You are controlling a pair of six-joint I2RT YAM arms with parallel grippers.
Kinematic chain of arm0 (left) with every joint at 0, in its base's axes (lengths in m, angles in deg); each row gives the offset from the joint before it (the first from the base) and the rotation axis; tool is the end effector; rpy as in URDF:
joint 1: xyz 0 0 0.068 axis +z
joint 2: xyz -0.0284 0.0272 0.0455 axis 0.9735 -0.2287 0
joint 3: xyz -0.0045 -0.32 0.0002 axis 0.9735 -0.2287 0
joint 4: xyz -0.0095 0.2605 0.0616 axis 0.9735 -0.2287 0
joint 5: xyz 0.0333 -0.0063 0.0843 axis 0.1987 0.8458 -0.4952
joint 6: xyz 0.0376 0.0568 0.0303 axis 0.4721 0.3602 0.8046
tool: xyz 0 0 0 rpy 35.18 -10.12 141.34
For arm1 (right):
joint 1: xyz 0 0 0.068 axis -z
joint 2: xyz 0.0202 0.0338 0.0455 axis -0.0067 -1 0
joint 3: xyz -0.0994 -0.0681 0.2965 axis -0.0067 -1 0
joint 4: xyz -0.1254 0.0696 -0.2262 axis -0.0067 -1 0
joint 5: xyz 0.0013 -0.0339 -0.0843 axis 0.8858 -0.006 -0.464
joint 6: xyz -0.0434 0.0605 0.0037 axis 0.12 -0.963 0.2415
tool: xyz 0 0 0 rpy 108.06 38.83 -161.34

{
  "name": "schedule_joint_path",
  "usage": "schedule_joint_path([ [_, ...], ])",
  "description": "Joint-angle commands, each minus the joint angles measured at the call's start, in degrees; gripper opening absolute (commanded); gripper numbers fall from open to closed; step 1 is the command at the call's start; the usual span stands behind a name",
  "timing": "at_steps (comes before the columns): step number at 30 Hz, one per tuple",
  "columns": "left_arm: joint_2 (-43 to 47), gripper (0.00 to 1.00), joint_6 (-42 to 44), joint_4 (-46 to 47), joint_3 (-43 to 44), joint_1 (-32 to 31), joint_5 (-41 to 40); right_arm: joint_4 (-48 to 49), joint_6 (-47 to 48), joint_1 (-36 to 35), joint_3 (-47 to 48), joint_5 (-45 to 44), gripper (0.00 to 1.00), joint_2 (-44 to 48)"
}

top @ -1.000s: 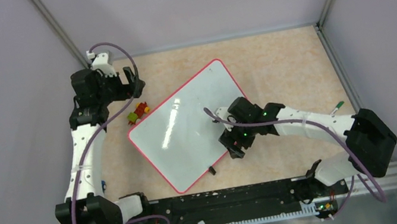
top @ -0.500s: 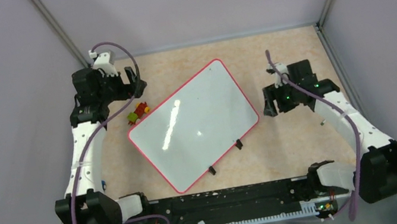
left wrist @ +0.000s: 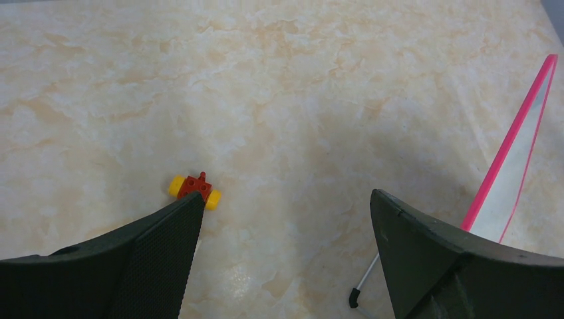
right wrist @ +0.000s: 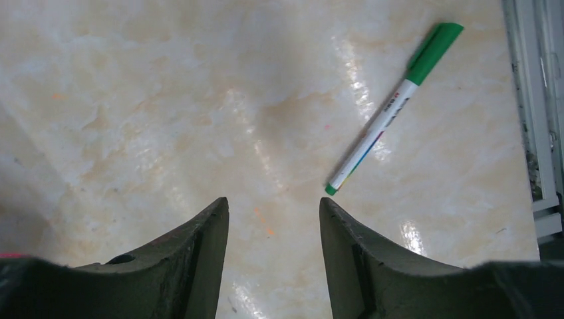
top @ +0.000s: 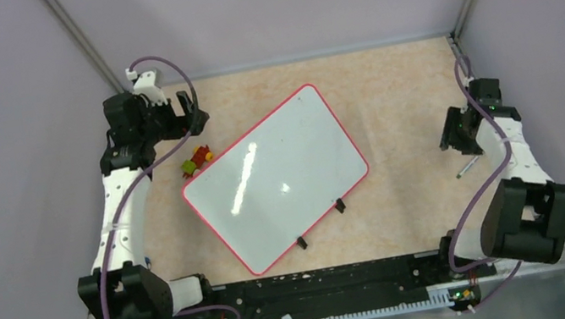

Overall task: Write a sentence on the whiteboard
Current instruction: Pick up the whiteboard marker from the center of the board.

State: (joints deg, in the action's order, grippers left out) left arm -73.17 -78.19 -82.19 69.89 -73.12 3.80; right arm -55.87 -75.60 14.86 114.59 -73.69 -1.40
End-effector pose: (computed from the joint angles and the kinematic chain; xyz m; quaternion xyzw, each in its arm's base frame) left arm 0.3032 -0.0080 0.4044 0.0618 0.8290 -0.1933 0.5211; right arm 0.2446 -0.0660 0.2670 0.1836 0.9491 -0.0147 0.2557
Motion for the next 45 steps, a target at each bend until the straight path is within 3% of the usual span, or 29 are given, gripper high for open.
schedule_joint_path([
  [1, -0.3, 0.99, -0.6, 2.5, 2.5, 0.0, 0.0, 4.6, -3.5, 4.3, -0.4, -5.6, 0.51, -4.0],
  [19, -0.3, 0.99, -0.4, 2.6, 2.6, 0.0, 1.1, 14.4, -2.5, 10.1, -2.8, -8.8, 0.49, -17.5],
  [28, -1.2, 0.99, 1.0, 1.7, 3.2, -0.7, 2.9, 14.7, 0.2, 9.2, -1.8, -2.6, 0.27, -22.8],
  [35, -3.0, 0.99, 3.9, -2.3, 4.3, -2.3, 2.4, 14.8, 3.3, 4.4, -1.5, -4.7, 0.18, -25.1],
  [39, -2.8, 0.99, 6.2, -3.0, 3.6, -2.5, 3.7, 14.2, 8.0, 2.4, -1.4, -4.0, 0.00, -26.1],
  [45, -3.3, 0.99, 11.6, -5.9, 4.5, -2.9, 9.6, 10.2, 15.2, 1.2, 2.3, 6.3, 0.00, -22.7],
])
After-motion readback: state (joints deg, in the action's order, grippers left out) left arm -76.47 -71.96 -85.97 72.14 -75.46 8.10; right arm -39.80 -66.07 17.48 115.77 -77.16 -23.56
